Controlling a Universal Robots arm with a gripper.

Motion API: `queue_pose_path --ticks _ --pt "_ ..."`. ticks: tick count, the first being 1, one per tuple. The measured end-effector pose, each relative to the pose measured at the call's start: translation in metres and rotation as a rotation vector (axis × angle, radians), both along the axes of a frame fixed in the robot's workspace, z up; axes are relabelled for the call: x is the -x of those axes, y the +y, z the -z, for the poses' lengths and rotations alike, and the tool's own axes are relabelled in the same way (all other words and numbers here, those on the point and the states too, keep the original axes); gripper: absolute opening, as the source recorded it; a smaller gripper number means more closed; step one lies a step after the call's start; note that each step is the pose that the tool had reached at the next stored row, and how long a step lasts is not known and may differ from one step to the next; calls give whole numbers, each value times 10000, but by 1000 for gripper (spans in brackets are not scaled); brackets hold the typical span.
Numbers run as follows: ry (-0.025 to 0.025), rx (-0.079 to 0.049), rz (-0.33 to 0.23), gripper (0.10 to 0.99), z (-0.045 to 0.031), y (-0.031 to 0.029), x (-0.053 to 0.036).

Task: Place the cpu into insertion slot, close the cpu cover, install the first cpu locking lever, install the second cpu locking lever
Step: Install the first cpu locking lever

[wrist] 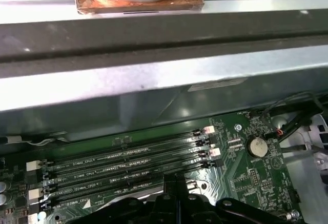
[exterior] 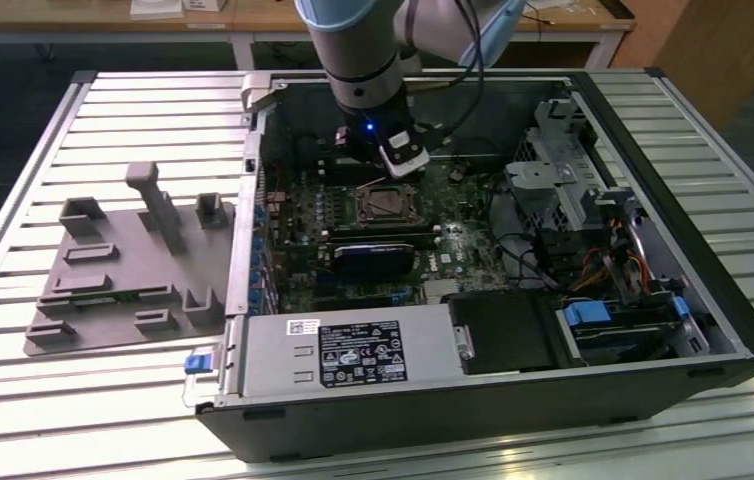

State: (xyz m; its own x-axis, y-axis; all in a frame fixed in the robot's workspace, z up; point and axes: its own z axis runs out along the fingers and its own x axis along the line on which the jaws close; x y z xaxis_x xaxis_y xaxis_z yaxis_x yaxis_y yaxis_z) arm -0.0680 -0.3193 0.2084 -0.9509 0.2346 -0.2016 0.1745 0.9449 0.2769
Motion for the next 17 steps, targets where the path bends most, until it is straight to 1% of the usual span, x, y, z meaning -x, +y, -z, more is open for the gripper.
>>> queue_pose_path --ticks 3,6,12,17 --pt "-17 80 18 102 5 28 9" --pt "-34 120 102 102 11 42 13" --pt "-49 136 494 102 26 55 25" --pt "-62 136 638 102 31 92 55"
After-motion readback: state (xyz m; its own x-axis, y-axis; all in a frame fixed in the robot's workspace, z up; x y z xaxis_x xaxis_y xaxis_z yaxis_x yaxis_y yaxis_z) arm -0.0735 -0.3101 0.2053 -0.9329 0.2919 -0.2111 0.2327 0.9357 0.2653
